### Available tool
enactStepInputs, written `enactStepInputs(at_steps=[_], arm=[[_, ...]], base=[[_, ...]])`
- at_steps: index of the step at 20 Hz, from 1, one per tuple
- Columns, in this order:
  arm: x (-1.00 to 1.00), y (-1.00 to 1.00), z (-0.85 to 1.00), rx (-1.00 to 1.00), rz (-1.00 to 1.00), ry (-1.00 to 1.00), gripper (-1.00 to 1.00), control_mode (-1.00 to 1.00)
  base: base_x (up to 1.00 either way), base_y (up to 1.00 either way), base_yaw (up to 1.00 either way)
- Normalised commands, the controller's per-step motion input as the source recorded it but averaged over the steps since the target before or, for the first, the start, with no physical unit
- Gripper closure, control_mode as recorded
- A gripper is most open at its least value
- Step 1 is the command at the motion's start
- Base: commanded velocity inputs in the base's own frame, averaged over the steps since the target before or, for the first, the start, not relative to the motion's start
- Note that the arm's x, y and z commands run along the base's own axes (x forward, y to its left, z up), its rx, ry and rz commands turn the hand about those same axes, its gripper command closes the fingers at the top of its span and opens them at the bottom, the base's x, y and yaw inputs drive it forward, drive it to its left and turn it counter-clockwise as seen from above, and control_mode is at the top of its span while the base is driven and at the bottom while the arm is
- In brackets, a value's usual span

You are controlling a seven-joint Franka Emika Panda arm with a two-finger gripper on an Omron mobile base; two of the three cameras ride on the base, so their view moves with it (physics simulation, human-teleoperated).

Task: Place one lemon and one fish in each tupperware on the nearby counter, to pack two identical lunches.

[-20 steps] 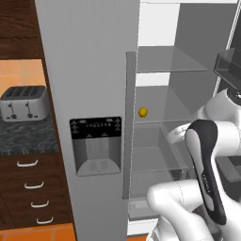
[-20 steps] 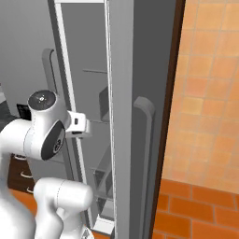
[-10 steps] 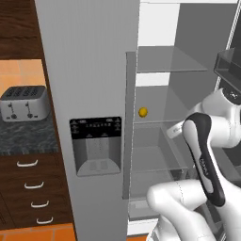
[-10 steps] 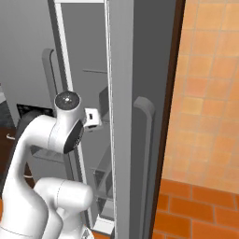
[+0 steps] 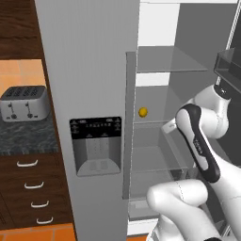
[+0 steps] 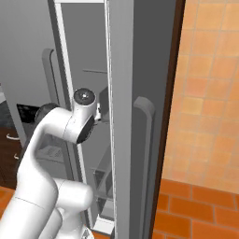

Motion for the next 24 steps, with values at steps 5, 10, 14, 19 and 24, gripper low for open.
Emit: enactStepInputs(at_steps=[5, 10, 14, 19, 24], arm=[[0.46, -0.02, -0.20, 0.00, 0.14, -0.09, -1.00, -1.00], [0.40, -0.09, -0.02, 0.00, 0.15, -0.02, -1.00, -1.00], [0.46, -0.04, -0.03, 0.00, 0.15, 0.00, -1.00, -1.00], [0.41, -0.01, -0.11, 0.00, 0.17, -0.04, -1.00, -1.00], [0.33, 0.00, -0.06, 0.00, 0.08, -0.05, -1.00, -1.00]], base=[[0.00, 0.00, 0.00], [0.00, 0.00, 0.00], [0.00, 0.00, 0.00], [0.00, 0.00, 0.00], [0.00, 0.00, 0.00]])
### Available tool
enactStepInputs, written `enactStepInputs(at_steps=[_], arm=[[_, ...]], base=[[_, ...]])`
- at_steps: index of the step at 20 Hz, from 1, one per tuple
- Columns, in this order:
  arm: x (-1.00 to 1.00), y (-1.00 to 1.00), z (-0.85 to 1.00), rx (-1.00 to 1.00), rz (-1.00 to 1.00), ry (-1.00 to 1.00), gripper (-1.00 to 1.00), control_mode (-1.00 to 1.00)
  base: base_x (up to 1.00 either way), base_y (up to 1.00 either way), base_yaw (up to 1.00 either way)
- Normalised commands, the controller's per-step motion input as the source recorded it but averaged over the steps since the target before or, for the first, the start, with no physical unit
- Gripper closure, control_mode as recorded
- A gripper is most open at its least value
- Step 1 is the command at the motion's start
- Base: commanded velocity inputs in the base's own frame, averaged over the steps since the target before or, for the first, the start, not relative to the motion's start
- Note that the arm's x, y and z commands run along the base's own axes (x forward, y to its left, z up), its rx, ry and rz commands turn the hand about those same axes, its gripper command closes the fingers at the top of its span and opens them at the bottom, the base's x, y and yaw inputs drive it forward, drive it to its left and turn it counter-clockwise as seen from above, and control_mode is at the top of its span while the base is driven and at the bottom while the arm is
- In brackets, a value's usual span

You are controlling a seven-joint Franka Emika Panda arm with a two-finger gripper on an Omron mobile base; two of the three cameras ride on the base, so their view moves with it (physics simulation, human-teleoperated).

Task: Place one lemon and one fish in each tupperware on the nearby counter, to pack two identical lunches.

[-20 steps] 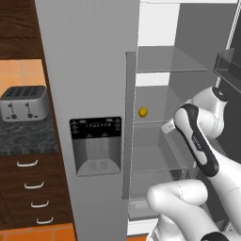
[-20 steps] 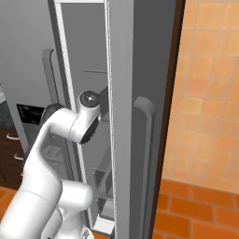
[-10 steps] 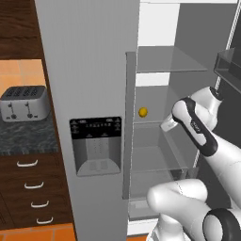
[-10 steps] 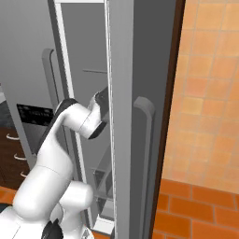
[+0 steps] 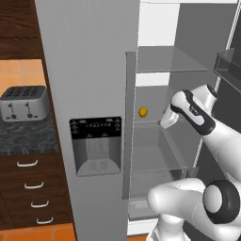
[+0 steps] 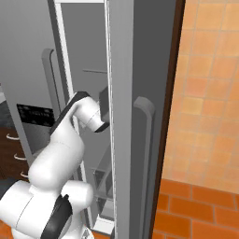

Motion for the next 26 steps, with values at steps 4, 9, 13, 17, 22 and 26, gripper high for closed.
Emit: enactStepInputs(at_steps=[4, 9, 13, 17, 22, 26], arm=[[0.16, 0.00, 0.00, 0.01, 0.00, -0.01, -1.00, -1.00], [0.12, 0.00, 0.00, 0.00, 0.07, -0.07, -1.00, -1.00], [0.00, 0.00, 0.00, 0.00, -0.02, -0.02, -1.00, -1.00], [0.00, 0.00, 0.05, 0.00, -0.13, -0.01, -1.00, -1.00], [0.03, 0.00, 0.05, 0.02, -0.25, 0.00, -1.00, -1.00], [0.22, 0.00, 0.01, 0.13, -0.30, 0.00, -1.00, -1.00]], base=[[0.00, 0.00, 0.00], [0.00, 0.00, 0.00], [0.00, 0.00, 0.00], [0.00, 0.00, 0.00], [0.00, 0.00, 0.00], [0.00, 0.00, 0.00]])
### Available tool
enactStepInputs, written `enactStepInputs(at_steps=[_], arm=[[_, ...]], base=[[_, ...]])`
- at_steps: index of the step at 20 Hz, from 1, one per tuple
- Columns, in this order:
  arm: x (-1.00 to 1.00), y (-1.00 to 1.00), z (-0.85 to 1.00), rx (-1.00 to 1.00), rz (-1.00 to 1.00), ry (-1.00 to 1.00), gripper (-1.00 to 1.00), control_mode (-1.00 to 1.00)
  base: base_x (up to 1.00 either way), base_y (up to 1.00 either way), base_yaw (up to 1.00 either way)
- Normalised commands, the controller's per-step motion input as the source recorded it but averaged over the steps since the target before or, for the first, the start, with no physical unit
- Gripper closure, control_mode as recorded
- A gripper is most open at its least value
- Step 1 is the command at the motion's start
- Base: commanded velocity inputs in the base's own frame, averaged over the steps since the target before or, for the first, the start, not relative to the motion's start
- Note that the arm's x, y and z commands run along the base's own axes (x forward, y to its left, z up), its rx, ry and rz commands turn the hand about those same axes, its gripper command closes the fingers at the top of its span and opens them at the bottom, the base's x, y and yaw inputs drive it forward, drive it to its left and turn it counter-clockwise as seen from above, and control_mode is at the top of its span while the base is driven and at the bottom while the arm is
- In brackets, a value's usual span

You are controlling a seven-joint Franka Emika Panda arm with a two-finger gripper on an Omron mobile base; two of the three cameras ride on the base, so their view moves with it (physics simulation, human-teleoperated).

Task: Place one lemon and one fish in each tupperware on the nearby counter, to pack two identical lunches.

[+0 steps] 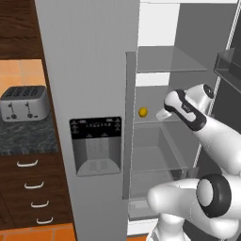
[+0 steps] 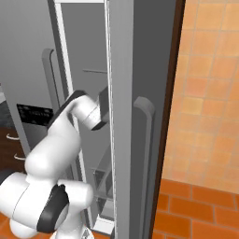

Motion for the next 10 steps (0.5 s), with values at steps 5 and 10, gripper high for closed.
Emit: enactStepInputs(at_steps=[5, 10], arm=[[0.35, -0.09, 0.00, 0.22, -0.25, 0.00, -1.00, -1.00], [0.24, -0.24, 0.00, 0.24, -0.22, 0.02, -1.00, -1.00]], base=[[0.00, 0.00, 0.00], [0.00, 0.00, 0.00]])
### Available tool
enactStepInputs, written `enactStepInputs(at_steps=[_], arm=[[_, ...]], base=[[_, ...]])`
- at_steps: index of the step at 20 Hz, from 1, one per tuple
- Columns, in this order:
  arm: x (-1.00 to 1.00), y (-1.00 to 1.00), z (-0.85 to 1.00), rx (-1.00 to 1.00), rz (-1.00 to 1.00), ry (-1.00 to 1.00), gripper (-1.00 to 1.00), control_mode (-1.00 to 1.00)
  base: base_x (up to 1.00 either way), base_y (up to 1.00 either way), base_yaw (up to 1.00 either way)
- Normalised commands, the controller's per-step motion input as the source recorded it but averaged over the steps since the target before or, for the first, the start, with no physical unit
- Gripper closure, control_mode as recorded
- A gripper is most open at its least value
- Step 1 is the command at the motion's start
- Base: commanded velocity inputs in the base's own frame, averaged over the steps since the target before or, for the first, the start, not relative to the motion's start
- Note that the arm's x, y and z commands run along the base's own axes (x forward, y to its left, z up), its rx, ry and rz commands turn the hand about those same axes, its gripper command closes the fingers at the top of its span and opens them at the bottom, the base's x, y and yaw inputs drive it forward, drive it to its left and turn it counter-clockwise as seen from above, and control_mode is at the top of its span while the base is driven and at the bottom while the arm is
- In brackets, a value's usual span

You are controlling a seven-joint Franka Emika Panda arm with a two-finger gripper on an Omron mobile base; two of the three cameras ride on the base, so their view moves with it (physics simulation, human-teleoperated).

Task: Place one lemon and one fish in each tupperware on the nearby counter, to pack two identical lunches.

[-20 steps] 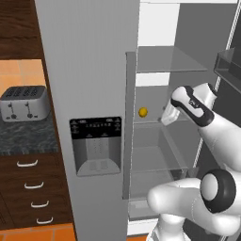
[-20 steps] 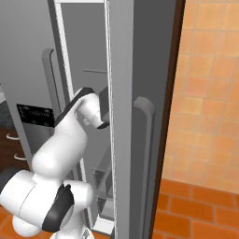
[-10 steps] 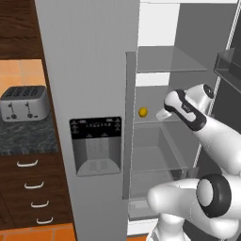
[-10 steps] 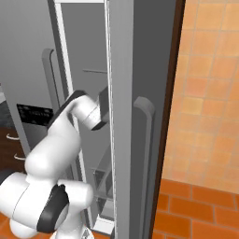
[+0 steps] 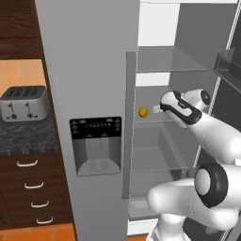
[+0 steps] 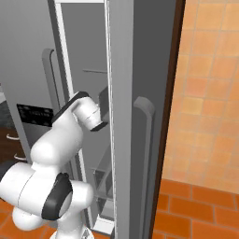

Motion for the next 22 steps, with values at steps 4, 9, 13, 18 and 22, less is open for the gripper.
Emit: enactStepInputs(at_steps=[4, 9, 13, 18, 22], arm=[[0.15, -0.09, 0.00, 0.23, -0.27, 0.09, -1.00, -1.00], [0.11, 0.00, 0.00, 0.24, -0.25, 0.21, -1.00, -1.00], [0.32, 0.00, 0.00, 0.22, -0.18, 0.24, -1.00, -1.00], [0.34, 0.00, -0.02, 0.25, -0.11, 0.22, -1.00, -1.00], [0.36, 0.00, -0.31, 0.18, -0.03, 0.07, -1.00, -1.00]], base=[[0.00, 0.00, 0.00], [0.00, 0.00, 0.00], [0.00, 0.00, 0.00], [0.00, 0.00, 0.00], [0.00, 0.00, 0.00]])
